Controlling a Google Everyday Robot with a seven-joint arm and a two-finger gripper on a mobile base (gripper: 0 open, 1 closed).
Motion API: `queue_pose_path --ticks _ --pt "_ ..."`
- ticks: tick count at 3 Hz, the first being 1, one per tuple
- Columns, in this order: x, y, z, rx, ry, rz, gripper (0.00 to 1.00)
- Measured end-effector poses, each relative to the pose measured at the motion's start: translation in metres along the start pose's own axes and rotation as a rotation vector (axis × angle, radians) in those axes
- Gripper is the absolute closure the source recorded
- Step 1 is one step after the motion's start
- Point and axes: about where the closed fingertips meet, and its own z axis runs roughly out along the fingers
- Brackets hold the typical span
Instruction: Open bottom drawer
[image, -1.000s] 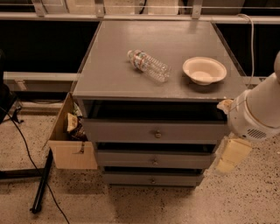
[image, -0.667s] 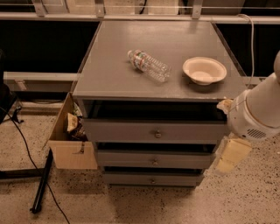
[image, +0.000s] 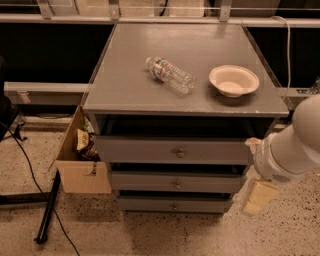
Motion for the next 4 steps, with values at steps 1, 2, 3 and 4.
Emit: queue_pose_path --ticks 1,2,3,4 --pt "0.015 0.003 0.043 0.025 -0.035 0.003 0.00" --pt "0.028 0.015 0.110 0.011 -0.104 0.001 0.00" --pt "0.035 0.028 0.163 -0.041 -0.149 0.005 0.00" --pt "0.035 0.028 0.164 -0.042 -0.149 0.005 0.00"
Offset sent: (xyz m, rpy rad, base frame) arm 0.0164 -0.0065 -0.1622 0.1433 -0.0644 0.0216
